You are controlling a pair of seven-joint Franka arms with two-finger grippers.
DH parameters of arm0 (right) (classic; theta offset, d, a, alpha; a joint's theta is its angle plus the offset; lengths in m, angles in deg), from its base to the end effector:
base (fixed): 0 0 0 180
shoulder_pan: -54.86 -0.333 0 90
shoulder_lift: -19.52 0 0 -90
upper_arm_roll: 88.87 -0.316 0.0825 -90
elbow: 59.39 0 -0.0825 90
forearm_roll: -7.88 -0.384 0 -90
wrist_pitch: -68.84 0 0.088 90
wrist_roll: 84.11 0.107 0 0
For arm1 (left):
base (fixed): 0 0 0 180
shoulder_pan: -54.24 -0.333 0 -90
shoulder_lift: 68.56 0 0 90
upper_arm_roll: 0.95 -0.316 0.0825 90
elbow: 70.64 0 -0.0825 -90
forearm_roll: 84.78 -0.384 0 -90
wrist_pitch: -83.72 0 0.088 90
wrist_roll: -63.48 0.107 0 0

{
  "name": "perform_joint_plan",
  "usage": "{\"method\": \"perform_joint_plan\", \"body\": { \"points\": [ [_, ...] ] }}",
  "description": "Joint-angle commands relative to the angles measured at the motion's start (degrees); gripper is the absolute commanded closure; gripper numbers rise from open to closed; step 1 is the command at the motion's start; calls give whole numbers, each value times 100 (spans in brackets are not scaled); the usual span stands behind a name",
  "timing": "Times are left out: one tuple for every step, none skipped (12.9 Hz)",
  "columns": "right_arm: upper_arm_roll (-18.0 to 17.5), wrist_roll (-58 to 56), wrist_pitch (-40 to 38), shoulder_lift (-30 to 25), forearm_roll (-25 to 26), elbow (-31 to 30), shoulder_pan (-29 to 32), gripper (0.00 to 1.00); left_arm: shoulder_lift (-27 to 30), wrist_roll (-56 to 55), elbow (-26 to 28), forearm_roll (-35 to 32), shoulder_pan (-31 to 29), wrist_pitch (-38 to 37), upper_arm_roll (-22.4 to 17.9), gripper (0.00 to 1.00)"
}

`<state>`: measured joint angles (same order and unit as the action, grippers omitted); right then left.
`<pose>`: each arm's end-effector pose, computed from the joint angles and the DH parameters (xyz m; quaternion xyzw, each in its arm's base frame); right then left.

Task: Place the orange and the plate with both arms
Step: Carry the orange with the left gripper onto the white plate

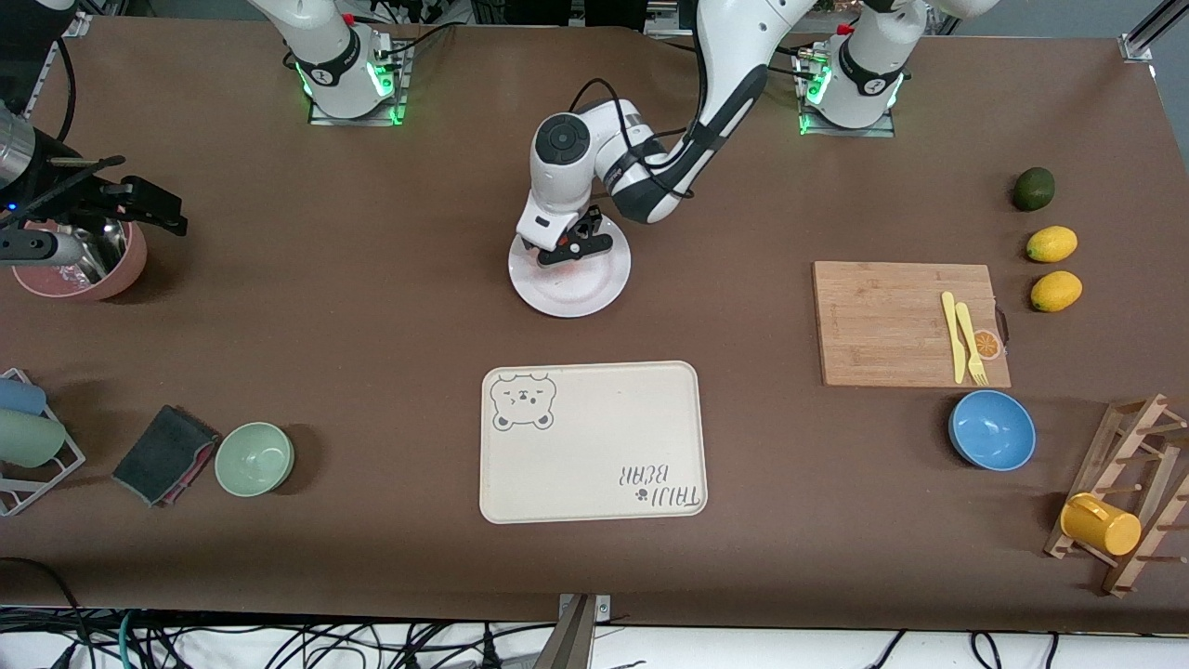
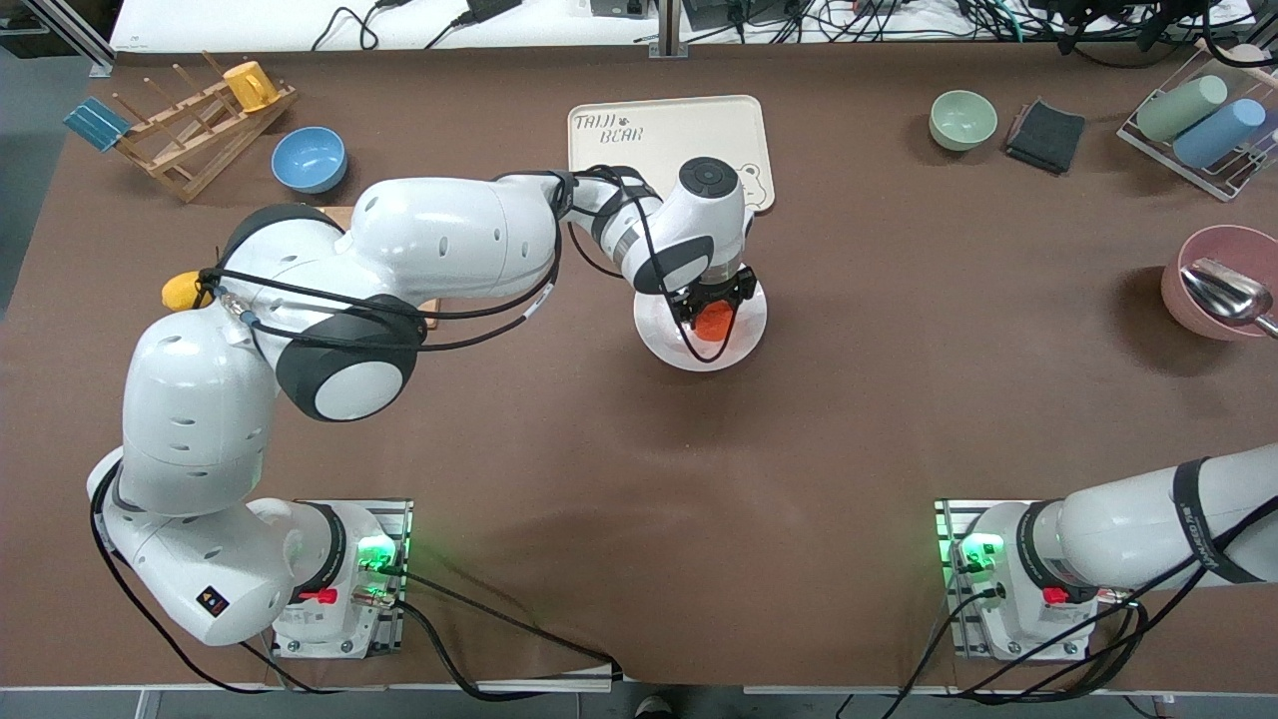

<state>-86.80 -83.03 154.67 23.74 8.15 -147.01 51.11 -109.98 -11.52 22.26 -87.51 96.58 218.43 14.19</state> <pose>0.5680 0.0169 0.5966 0.9986 0.0052 -0.0523 0.0049 0.3936 -0.5723 0.2136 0.9832 0.1682 -0.0569 0.0423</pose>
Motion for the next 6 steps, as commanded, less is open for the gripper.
{"method": "perform_joint_plan", "body": {
  "points": [
    [4, -21, -92, -52, -9, 35, 23, 0, -34, -14, -220, -193, -15, -155, -73, 0],
    [4, -21, -75, -52, -9, 35, 23, 0, 10, -14, -220, -202, -50, -216, -99, 0],
    [4, -12, -49, -44, -9, 35, 32, 0, 71, -40, -228, -176, -76, -348, -178, 0],
    [4, -12, -48, -44, -9, 35, 32, 0, 177, -23, -307, -193, -181, -384, -301, 0],
    [13, -12, -48, -44, -9, 35, 32, 0, 282, -23, -325, -193, -330, -532, -302, 0],
    [13, -12, -48, -44, -9, 26, 32, 0, 422, -6, -351, -202, -427, -829, -319, 0]
  ]
}}
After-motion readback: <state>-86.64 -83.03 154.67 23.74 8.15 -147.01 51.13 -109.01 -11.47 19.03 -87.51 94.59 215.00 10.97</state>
